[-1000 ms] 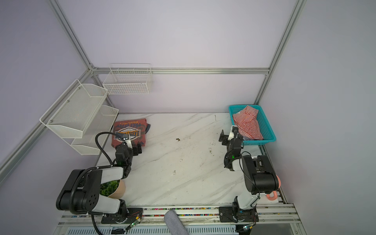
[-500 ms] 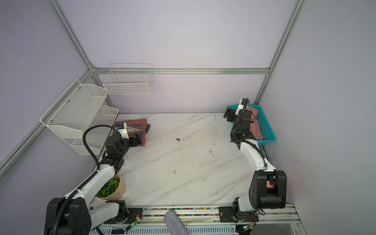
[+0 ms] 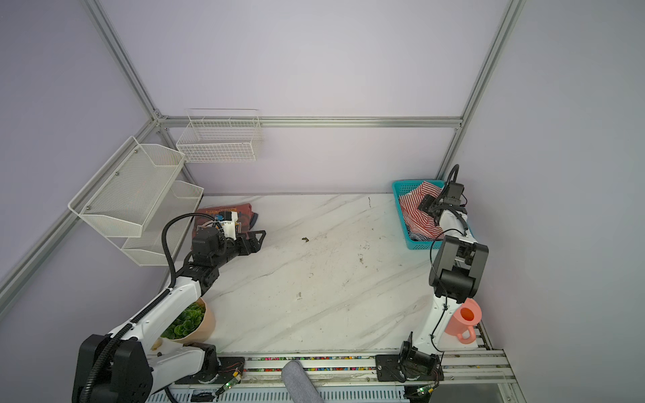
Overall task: Fold and stack the tank tops
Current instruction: 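Lower the right gripper into the basket and grasp the red striped tank top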
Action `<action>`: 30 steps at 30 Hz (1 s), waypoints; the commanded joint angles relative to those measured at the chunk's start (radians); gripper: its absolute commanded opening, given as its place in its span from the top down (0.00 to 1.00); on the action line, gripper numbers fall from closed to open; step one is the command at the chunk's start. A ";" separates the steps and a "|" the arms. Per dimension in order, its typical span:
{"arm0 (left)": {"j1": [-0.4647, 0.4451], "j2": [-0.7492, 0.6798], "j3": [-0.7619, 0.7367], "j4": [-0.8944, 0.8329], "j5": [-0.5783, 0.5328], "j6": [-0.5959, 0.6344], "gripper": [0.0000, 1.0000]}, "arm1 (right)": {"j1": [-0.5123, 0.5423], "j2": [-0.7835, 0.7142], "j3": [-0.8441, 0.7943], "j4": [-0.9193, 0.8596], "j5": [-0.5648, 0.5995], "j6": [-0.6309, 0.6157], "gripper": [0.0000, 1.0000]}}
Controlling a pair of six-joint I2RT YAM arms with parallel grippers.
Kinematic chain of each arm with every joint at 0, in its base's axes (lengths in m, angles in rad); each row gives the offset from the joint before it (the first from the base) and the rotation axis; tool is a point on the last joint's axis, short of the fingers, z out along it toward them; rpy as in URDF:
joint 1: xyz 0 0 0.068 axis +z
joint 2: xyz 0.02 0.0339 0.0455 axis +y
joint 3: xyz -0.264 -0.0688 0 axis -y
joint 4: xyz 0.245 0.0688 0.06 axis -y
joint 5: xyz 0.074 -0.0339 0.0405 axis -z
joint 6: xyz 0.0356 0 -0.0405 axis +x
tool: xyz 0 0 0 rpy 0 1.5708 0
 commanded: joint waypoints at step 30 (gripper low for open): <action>-0.085 0.024 0.131 -0.051 -0.022 -0.023 0.07 | 0.004 0.113 0.082 -0.095 -0.085 -0.010 1.00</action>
